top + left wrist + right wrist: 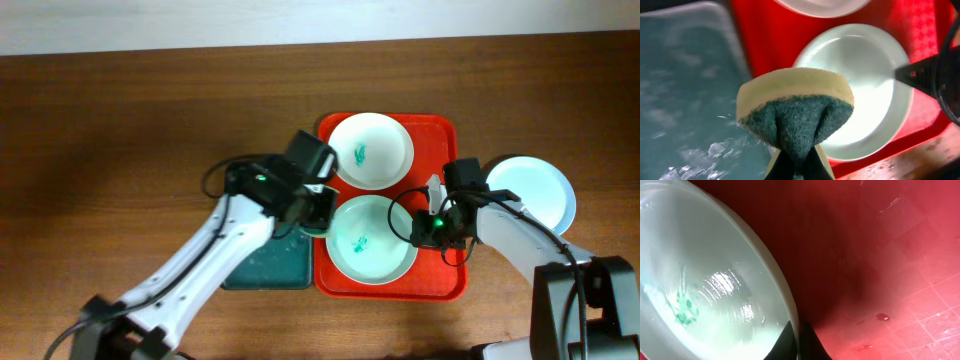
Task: Clean dirty plates on tray and stack at the side
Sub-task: 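Scrub the light green plate with the sponge while right gripper holds it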
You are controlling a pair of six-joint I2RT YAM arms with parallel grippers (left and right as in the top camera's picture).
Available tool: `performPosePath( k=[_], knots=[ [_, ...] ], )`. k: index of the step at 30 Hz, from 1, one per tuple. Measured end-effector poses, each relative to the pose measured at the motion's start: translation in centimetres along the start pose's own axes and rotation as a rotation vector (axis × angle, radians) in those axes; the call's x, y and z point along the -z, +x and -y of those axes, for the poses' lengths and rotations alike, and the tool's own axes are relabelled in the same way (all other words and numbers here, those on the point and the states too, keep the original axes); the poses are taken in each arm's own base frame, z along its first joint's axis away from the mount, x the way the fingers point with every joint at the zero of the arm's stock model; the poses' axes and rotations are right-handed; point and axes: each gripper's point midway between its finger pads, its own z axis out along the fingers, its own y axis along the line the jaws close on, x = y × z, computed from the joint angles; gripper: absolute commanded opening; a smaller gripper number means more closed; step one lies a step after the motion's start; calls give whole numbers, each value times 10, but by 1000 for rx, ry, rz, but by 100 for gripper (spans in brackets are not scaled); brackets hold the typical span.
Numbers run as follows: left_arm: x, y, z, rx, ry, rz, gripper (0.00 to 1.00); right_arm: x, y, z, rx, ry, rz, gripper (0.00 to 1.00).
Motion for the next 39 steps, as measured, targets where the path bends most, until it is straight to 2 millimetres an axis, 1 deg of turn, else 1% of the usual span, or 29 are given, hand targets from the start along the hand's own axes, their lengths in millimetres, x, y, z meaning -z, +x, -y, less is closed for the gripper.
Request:
performPosePath(
  k=[2,4,5,8,10,11,13,15,18,19,21,24,26,28,30,32,34,36,38,39],
  knots=[
    [-27,-3,22,-11,72,-20,0,0,1,0,-10,-3,-3,4],
    [-55,2,39,-16,128,-61,0,0,2,-1,-14,-6,-6,4],
    [-75,8,49,-16,159,-100,0,0,2,-1,-16,-6,-6,4],
    [-104,10,69,-33,231,-111,0,-1,2,-1,-17,-7,-8,4],
    [-125,25,74,-32,243,-168,0,-1,2,-1,-17,-7,-8,4],
    [-129,29,76,-30,249,-183,0,-1,2,-1,-16,-7,-8,4],
    [-133,31,77,-25,254,-197,0,-1,3,-1,-18,-6,-10,4],
    [-132,33,71,1,219,-218,0,-1,4,-1,-19,-10,-14,4],
    [-127,38,47,47,75,-251,0,-2,7,-5,-12,-20,-26,4],
    [-124,39,35,59,12,-259,0,-2,7,-5,-12,-20,-26,4],
    [-120,36,17,78,-60,-256,0,-2,7,-6,-14,-23,-26,4],
    [-118,30,1,93,-121,-237,0,-2,7,-6,-15,-23,-26,4],
    [-118,28,0,94,-126,-230,0,-2,7,-6,-15,-22,-26,4],
    [-119,25,3,100,-98,-224,0,-2,7,-5,-15,-22,-27,4],
    [-122,18,11,109,-35,-204,0,-2,7,-4,-17,-17,-27,4],
    [-128,7,28,106,62,-168,0,-2,7,-4,-20,-15,-26,4],
    [-134,4,47,86,138,-154,0,-2,7,-4,-21,-15,-26,4],
    [-138,8,69,56,209,-163,0,-2,7,-4,-24,-14,-26,4],
    [-140,21,89,28,269,-203,0,-1,8,-3,-30,-13,-28,4],
    [-139,24,93,24,281,-215,0,-1,8,-3,-31,-13,-28,4]
  ],
)
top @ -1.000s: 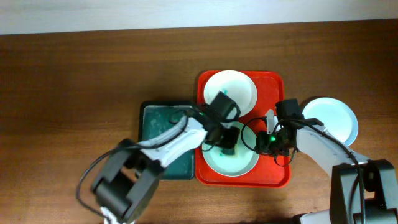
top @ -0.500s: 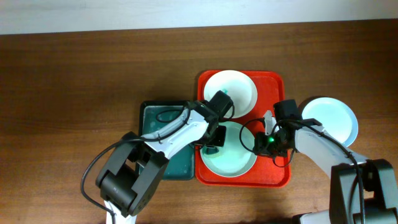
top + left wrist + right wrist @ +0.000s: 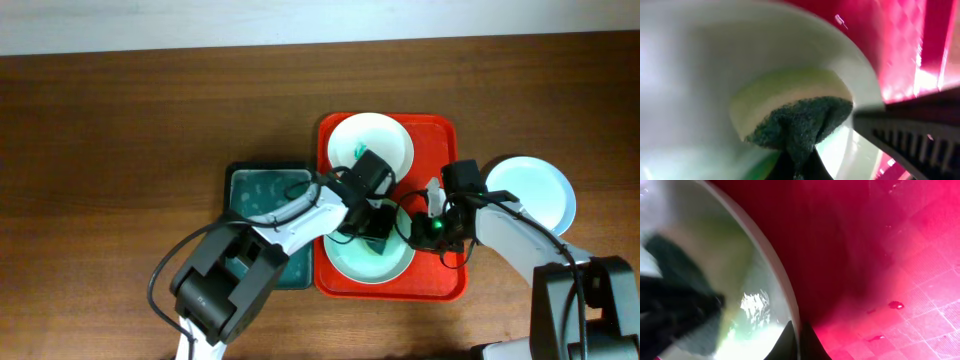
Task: Clean dirty plates on tray and stack at the side
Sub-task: 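Scrub the light green plate with the sponge while right gripper holds it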
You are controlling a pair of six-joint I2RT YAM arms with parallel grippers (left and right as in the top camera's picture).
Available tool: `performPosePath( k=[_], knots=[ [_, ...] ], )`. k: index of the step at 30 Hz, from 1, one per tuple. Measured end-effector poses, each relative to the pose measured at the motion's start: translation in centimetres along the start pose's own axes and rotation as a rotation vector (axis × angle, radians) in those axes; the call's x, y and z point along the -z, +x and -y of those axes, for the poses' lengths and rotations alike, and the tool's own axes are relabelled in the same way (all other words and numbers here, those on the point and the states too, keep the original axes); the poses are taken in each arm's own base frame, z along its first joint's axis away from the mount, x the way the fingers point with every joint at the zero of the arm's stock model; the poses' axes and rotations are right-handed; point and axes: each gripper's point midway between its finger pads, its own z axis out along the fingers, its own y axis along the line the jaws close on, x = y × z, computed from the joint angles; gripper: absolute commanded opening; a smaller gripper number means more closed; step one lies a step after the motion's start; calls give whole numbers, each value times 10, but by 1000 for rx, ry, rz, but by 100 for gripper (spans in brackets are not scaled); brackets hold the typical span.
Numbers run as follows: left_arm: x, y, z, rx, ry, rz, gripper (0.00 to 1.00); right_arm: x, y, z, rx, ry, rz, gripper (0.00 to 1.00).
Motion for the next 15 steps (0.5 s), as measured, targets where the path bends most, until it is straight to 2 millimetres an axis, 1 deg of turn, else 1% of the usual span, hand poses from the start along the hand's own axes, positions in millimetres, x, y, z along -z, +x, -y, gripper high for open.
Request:
performPosePath(
  k=[2,3,5,7,9,11,12,15],
  knots=[
    [-3,12,7,0,31,-51,0,0,0,0,1,0,0,4],
    [-3,16,7,6,34,-68,0,0,0,0,1,0,0,4],
    [-1,24,2,30,23,-107,0,0,0,0,0,0,0,4],
    [2,28,-6,58,3,-132,0,0,0,0,1,-1,-1,4],
    [11,32,-21,102,-47,-157,0,0,1,-2,4,-8,-3,4],
    [22,30,-40,128,-126,-144,0,-1,1,-3,6,-9,-2,4],
    [29,27,-51,138,-175,-127,0,-1,1,-3,5,-9,-2,4],
    [53,10,-93,158,-367,-26,0,-1,1,-3,5,-10,-2,4]
  ],
)
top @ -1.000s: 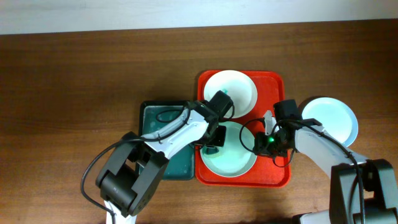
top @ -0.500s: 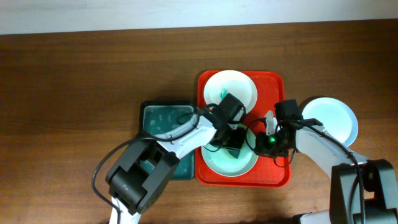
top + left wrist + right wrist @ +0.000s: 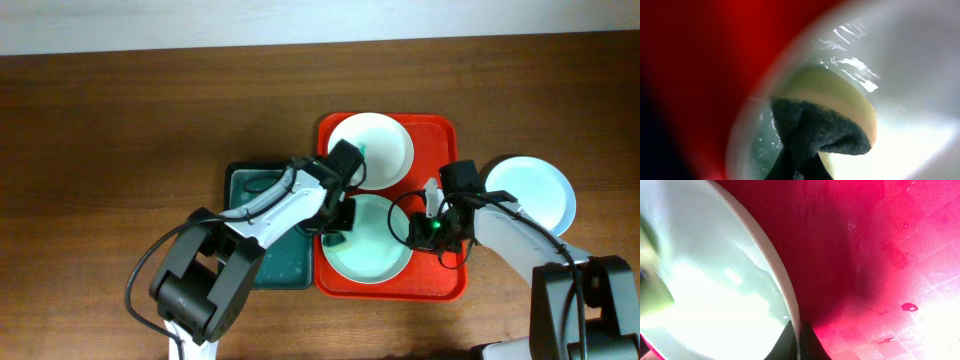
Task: Clean dirty plates on tray and stack at the side
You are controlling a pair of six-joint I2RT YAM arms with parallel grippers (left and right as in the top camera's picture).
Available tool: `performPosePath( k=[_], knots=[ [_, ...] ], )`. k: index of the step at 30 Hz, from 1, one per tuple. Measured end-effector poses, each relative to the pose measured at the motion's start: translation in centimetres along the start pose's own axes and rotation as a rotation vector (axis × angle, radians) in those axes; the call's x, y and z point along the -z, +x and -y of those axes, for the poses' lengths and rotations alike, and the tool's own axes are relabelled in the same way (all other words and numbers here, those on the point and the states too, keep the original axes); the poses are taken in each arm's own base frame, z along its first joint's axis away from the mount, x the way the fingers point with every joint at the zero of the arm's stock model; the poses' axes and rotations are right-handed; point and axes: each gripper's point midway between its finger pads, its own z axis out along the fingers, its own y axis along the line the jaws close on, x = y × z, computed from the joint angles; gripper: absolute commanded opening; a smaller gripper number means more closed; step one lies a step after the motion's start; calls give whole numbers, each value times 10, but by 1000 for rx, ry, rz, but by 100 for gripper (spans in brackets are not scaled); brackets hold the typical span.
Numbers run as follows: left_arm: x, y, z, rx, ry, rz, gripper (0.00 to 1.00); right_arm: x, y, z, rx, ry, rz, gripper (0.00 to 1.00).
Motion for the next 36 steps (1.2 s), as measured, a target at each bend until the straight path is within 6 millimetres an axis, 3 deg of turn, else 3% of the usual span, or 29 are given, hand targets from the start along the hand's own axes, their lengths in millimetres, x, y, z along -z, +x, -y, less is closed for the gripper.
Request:
performPosePath(
  k=[7,12,14,16,18,21,23,25,27,31,34,36],
  knots=[
    [15,8,-10,-9,-76,-13,0,0,0,-1,0,-5,-1,4],
    [90,15,-20,-21,-52,55,0,0,1,0,-1,-1,-4,4],
    [129,12,-44,12,-97,139,0,0,1,0,-1,-1,-4,4],
    [152,7,-71,60,-154,201,0,0,1,0,-1,-1,-4,4],
    [149,-3,-88,95,-186,238,0,0,1,0,-1,-1,-4,4],
    [100,-2,-107,114,-211,239,3,0,0,0,0,2,-2,4],
    [65,10,-114,116,-207,197,20,0,1,0,-1,2,-3,4],
    [46,29,-120,113,-211,132,27,0,1,1,-1,3,-2,4],
    [44,31,-119,111,-202,126,35,1,2,3,-4,15,-7,4],
    [52,37,-117,109,-205,88,63,22,19,17,-29,138,-62,4],
    [72,33,-112,108,-188,121,70,56,13,14,-3,208,-5,4],
    [94,29,-110,112,-170,172,75,89,-2,5,27,235,96,4]
  ],
)
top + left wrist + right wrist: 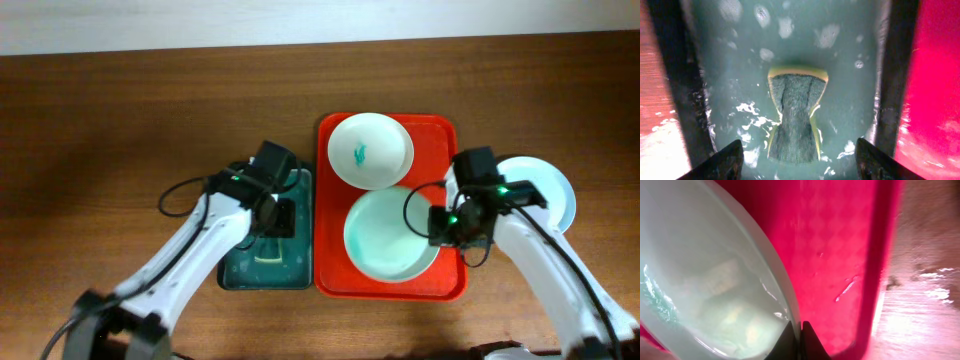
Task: Clean dirty plates on tray and stack at the side
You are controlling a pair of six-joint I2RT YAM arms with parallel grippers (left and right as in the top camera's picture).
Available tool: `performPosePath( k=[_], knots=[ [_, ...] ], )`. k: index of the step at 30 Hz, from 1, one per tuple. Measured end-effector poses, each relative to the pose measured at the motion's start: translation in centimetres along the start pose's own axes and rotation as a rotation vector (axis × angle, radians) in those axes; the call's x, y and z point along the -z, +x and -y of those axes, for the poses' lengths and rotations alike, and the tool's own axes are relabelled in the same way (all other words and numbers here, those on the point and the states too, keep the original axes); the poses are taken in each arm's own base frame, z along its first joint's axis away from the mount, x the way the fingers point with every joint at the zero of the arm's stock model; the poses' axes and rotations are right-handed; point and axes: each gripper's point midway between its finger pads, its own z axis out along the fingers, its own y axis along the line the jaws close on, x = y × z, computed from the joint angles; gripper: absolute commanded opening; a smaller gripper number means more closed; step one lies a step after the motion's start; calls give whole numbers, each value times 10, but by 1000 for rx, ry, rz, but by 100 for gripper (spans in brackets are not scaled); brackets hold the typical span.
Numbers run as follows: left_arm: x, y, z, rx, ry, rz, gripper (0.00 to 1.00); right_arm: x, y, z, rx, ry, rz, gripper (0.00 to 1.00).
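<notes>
A dirty white plate (368, 150) with a green smear sits at the far end of the red tray (448, 282). A stain-free wet plate (390, 238) is at the tray's near end. My right gripper (440, 224) is shut on its right rim, seen close in the right wrist view with the gripper (799, 329) pinching the plate (705, 275). Over the teal water basin (255, 265) my left gripper (280, 218) stands open. The yellow-and-green sponge (796, 112) lies in the water between its spread fingers (726, 162), touched by neither.
Another clean white plate (548, 188) rests on the wooden table right of the tray, partly under my right arm. The tray's raised right rim (879, 265) lies between the held plate and the table (927, 280). The basin's dark wall (890, 75) borders the tray.
My left gripper was shut on the sponge at the near plate's left edge; it is now open over the basin with the sponge lying in the water. The held plate sits further right.
First my left gripper held the sponge by the basin while the near plate bore a green stain, my right gripper shut on its rim. Then the sponge was in the plate, then at its left edge with the stain gone. Now the sponge lies in the basin.
</notes>
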Motion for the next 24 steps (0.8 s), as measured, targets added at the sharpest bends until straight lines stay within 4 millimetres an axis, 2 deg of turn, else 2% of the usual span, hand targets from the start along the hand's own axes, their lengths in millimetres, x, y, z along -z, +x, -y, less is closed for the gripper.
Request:
performPosePath(
  k=[2,3,4,6,9,10,12,15,18,21,24],
  knots=[
    [23,-2,-5,18,14,35,82,25,-12,-3,7,3,71,4],
    [33,-2,-10,29,18,47,88,35,-15,-5,8,3,100,4],
    [46,-2,-16,49,25,72,100,45,-19,-9,8,-2,124,4],
    [85,-7,-34,105,49,176,99,60,-27,-30,27,-33,172,4],
    [121,-1,-57,173,63,275,99,65,-39,-71,71,-100,245,4],
    [136,4,-65,196,68,323,99,64,-43,-96,98,-144,271,4],
    [158,9,-69,206,87,398,99,56,-49,-131,134,-198,297,4],
    [176,21,-72,208,105,452,100,28,-56,-184,203,-238,331,4],
    [183,30,-74,208,111,471,99,7,-56,-211,271,-194,390,4],
    [183,36,-75,208,107,459,99,14,-54,-228,369,-122,495,4],
    [181,40,-76,208,101,442,99,33,-51,-243,497,-16,614,4]
  ],
)
